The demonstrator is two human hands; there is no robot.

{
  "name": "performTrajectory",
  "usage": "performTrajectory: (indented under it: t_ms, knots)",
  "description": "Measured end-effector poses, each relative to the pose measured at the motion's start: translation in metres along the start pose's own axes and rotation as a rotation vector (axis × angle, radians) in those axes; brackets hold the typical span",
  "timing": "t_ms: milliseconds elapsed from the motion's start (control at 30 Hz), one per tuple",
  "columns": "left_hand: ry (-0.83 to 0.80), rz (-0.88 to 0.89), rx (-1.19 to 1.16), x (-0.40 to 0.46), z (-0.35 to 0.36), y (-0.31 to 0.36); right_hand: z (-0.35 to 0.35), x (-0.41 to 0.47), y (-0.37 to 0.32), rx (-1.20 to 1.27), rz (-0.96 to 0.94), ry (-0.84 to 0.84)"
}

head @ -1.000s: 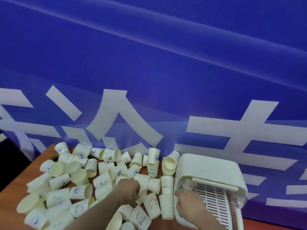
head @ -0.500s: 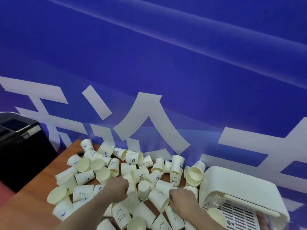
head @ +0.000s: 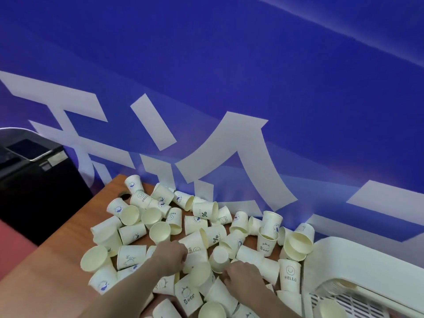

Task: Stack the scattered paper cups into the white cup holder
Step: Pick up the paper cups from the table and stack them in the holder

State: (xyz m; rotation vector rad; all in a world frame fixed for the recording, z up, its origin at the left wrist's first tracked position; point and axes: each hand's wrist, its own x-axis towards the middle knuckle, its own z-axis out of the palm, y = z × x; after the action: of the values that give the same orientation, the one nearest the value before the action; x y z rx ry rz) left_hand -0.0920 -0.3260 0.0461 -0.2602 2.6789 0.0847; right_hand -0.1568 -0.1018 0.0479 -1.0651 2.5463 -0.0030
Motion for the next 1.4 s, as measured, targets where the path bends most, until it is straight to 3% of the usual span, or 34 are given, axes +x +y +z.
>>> performTrajectory:
  t_ms: [133,367,567,633,767,867,1033,1167,1400]
  knots:
    - [-0.042,0.096,0.054,0.015,0.004,-0.005,0.013,0.013,-0.012,0.076,-0.137,-0.097]
    - [-0.044,0.363,0.283,0.043,-0.007,0.015,0.016,0.035,-0.032,-0.118,-0.206,-0.210]
    - [-0.082,0.377,0.380,0.058,-0.003,0.021,0.011,0.035,-0.026,-0.169,-0.212,-0.161]
    - [-0.104,0.378,0.422,0.059,-0.005,0.023,0.009,0.031,-0.022,-0.165,-0.152,-0.241]
    - [-0.133,0.344,0.469,0.053,-0.011,0.025,0.031,0.033,-0.003,-0.229,-0.199,0.015]
    - [-0.111,0.319,0.485,0.045,-0.016,0.025,0.001,0.017,-0.010,-0.299,-0.111,-0.126]
    - [-0.039,0.310,0.480,0.028,-0.026,0.031,-0.024,-0.007,-0.001,-0.285,-0.066,0.037]
    - [0.007,0.314,0.417,0.010,-0.038,0.044,-0.033,-0.028,0.005,-0.274,-0.028,0.008]
    - [0.163,0.342,0.366,-0.003,-0.059,0.077,-0.055,-0.070,0.029,-0.247,0.034,0.180]
